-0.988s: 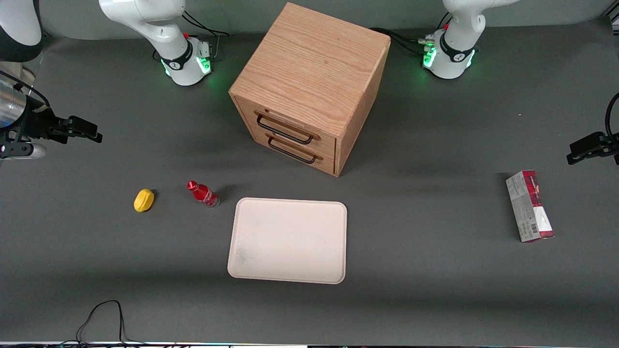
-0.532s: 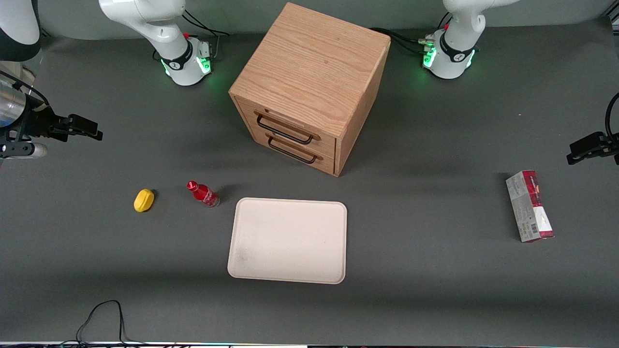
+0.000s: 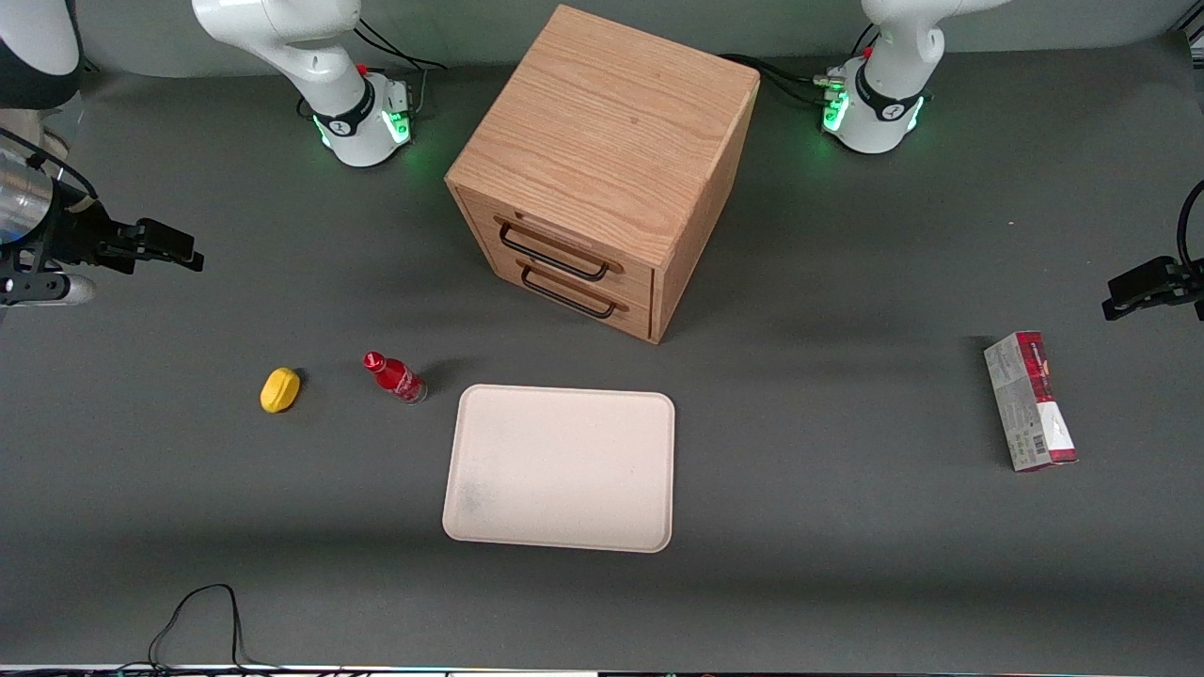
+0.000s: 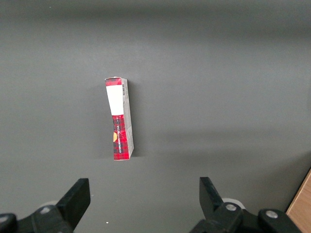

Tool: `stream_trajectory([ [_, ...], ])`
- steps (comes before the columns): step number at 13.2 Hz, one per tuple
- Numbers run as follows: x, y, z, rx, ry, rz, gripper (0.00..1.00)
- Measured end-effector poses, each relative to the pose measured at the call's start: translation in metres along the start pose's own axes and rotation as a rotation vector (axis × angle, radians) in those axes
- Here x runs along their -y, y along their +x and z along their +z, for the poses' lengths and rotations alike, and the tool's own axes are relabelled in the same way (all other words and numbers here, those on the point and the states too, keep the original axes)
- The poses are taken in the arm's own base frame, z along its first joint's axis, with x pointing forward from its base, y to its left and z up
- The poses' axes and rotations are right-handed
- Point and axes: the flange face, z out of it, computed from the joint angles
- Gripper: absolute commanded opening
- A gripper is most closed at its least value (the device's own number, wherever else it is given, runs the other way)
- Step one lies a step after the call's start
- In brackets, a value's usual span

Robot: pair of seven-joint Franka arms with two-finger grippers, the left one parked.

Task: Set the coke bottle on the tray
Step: 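Move the open right gripper over the red Coca-Cola bottle and lower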

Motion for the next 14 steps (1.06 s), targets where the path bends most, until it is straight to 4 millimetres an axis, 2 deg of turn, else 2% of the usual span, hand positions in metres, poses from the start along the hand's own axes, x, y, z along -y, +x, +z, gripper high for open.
stream_trajectory([
  [4, 0.089, -0.003, -0.01, -0.02, -0.015, 0.048, 1.0],
  [6, 0.125, -0.006, -0.01, -0.026, -0.021, 0.06, 1.0],
  [9, 0.138, -0.007, -0.007, -0.02, -0.026, 0.051, 1.0],
  [14, 0.136, -0.007, 0.001, 0.028, -0.042, 0.055, 1.0],
])
